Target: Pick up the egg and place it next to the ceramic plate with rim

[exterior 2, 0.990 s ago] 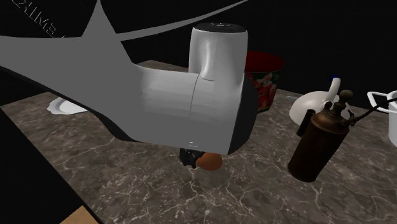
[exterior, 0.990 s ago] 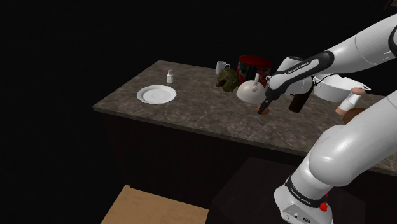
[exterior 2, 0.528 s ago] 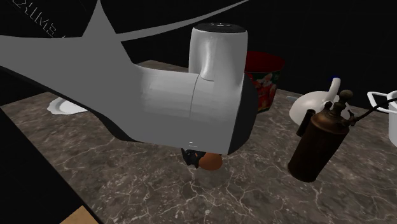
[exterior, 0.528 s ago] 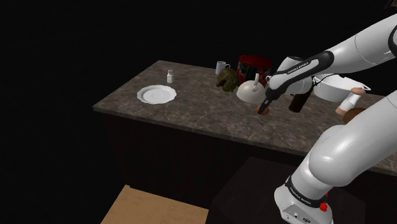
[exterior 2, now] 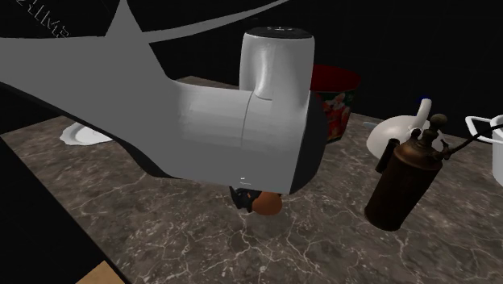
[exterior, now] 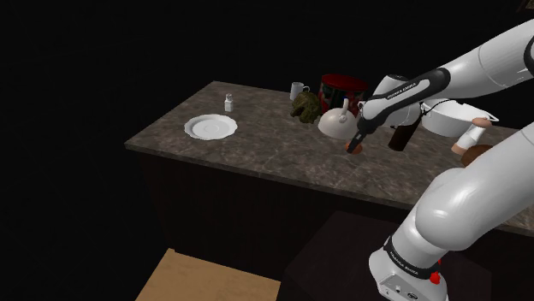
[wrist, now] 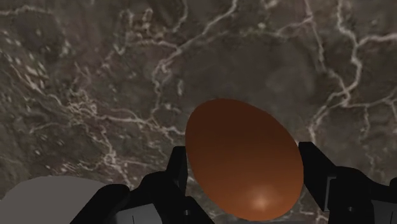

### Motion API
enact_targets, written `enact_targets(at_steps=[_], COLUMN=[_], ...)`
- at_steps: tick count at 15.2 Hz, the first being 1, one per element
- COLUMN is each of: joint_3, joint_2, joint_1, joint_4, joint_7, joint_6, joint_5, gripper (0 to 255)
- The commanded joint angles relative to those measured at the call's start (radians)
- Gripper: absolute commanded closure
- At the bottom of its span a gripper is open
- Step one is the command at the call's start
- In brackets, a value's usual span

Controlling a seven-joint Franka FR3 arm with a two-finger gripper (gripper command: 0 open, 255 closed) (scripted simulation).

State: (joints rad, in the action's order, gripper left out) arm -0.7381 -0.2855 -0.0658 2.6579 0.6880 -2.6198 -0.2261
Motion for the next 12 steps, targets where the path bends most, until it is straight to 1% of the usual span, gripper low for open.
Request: enact_targets(at_steps=[1, 6, 12], joint_3=[0.012, 0.048, 0.084], joint_2=[-0.021, -0.084, -0.146], joint_1=[-0.010, -0.035, -0.052], joint_4=[-0.007, -0.035, -0.075], joint_7=[-0.012, -0.038, -0.057], joint_6=[0.027, 0.114, 0.215], joint_5=[-0.013, -0.041, -0.056], gripper=[255, 255, 255])
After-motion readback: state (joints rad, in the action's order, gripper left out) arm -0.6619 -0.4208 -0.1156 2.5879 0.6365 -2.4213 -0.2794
